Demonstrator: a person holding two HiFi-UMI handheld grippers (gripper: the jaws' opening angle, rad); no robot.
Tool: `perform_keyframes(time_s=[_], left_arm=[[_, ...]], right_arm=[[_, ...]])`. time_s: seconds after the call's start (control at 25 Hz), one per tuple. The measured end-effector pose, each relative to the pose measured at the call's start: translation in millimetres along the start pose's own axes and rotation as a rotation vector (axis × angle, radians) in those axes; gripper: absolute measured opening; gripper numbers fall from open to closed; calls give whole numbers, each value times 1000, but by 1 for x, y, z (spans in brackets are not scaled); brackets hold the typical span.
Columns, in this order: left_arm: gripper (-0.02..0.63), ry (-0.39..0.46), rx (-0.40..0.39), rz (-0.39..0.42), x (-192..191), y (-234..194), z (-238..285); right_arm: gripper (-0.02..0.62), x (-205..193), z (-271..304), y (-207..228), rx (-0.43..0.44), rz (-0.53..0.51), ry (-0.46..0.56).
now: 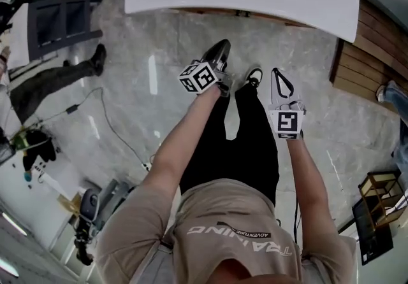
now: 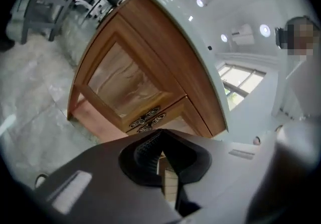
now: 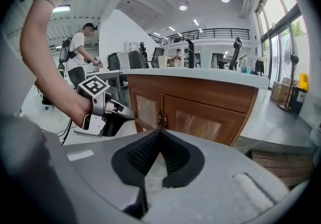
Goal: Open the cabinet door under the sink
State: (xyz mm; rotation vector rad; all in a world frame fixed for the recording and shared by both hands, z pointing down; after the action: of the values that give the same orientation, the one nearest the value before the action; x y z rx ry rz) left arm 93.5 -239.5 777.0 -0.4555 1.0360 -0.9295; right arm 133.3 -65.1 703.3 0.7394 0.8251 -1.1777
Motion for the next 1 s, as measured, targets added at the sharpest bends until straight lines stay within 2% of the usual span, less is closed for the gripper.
perform_keyframes(time_s=[0.16, 0.28, 0.4, 0.44, 0.52, 0.68, 0.92, 1.0], left_arm=[[15, 54, -25, -218, -13, -27, 16], [15, 80, -33, -337, -16, -38, 30], [15, 149, -160, -579, -13, -27, 48], [15, 177, -185, -613, -10, -27, 53], [17, 215, -204, -627, -6, -31, 63], [62, 222, -218, -664, -3, -32, 81], [142, 278, -228, -706, 2, -40, 101], [144, 276, -219, -714, -2, -44, 107]], right_arm=[[2, -12, 11, 10, -25, -59, 2], [2, -18, 22, 15, -27, -71, -2], [2, -20, 28, 19, -30, -64, 2], [2, -21, 29, 21, -37, -59, 4], [2, -22, 28, 27, -61, -49, 7], [2, -19, 24, 32, -95, -10, 18], [2, -23, 23, 33, -77, 2, 11], [2, -28, 21, 33, -71, 10, 2]])
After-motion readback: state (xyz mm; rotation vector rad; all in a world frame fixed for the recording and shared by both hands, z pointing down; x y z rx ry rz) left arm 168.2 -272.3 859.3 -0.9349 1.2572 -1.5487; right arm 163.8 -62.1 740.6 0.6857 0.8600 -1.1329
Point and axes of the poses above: the fingertips, and each gripper's own axes: z forward along the fingers, y to its right, x out of its top, the point moved 1 cm from there along -z, backward along the fingers, and after that the axes turned 7 degrees about x, right-handed, at the moved point
